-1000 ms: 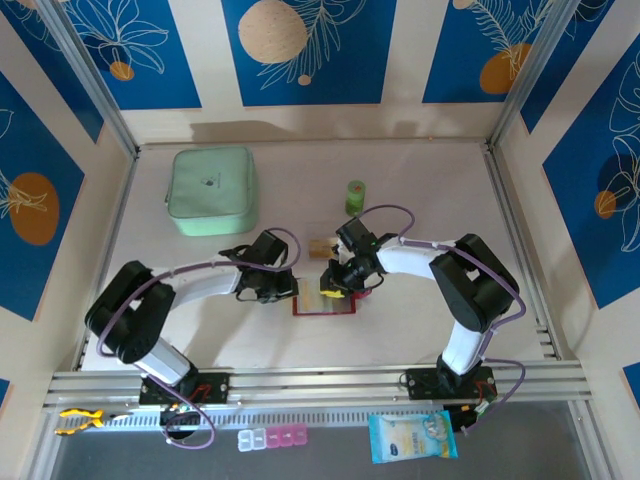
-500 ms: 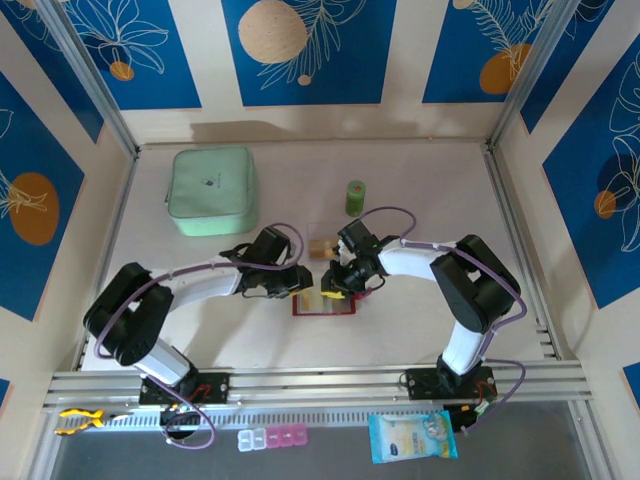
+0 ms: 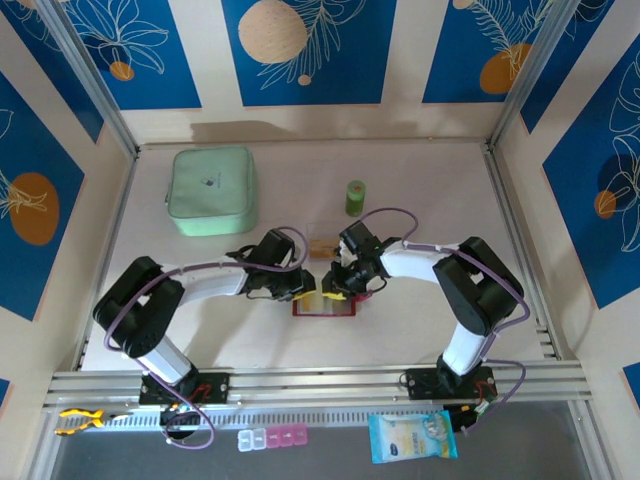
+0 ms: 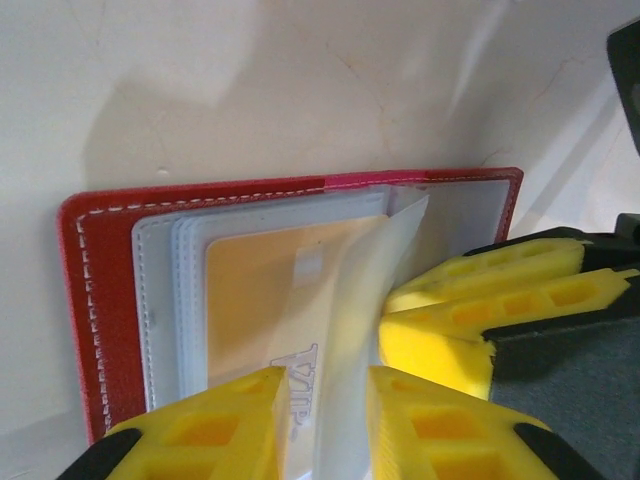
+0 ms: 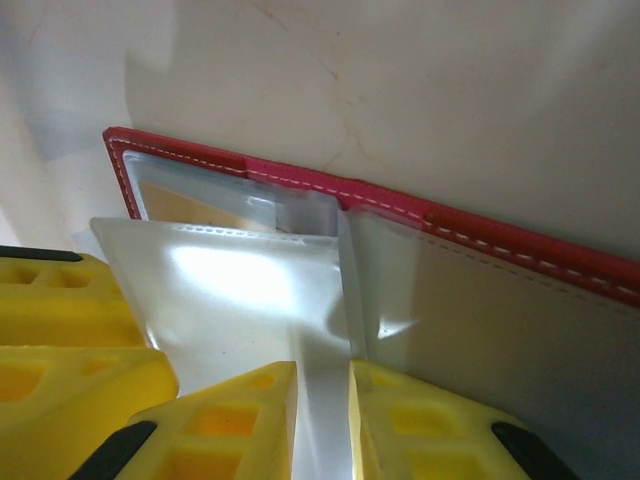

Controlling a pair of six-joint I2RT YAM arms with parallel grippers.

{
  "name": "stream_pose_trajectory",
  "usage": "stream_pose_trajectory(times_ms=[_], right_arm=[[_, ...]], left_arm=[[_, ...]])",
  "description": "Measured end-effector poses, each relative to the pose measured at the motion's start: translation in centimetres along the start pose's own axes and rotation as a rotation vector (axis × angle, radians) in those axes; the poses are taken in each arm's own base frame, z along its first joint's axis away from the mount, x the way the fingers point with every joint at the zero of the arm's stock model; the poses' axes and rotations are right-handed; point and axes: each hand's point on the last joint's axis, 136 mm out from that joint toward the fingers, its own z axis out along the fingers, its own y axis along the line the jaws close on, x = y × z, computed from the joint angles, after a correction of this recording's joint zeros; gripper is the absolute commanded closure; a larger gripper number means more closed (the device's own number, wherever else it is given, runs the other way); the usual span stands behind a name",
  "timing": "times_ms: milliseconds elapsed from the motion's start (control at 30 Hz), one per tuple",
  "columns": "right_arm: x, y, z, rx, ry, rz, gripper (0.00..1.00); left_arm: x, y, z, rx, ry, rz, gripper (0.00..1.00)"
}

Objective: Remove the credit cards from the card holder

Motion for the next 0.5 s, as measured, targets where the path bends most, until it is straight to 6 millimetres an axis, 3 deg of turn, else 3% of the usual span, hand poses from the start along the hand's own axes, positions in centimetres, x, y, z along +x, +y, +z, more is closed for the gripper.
stream_pose_trajectory(times_ms=[300, 500], right_arm=[[-0.4, 0.9, -2.8, -0.02, -0.068, -0.016, 0.72], [-1.1, 0.3, -5.5, -0.024, -0.134, -0.006, 0.71]], left_arm=[[-0.4, -2.6, -0.2, 0.037, -0.009, 0.04, 0.74], [-0.9, -5.0, 0.0, 0.06, -0.009, 0.069, 0.68]])
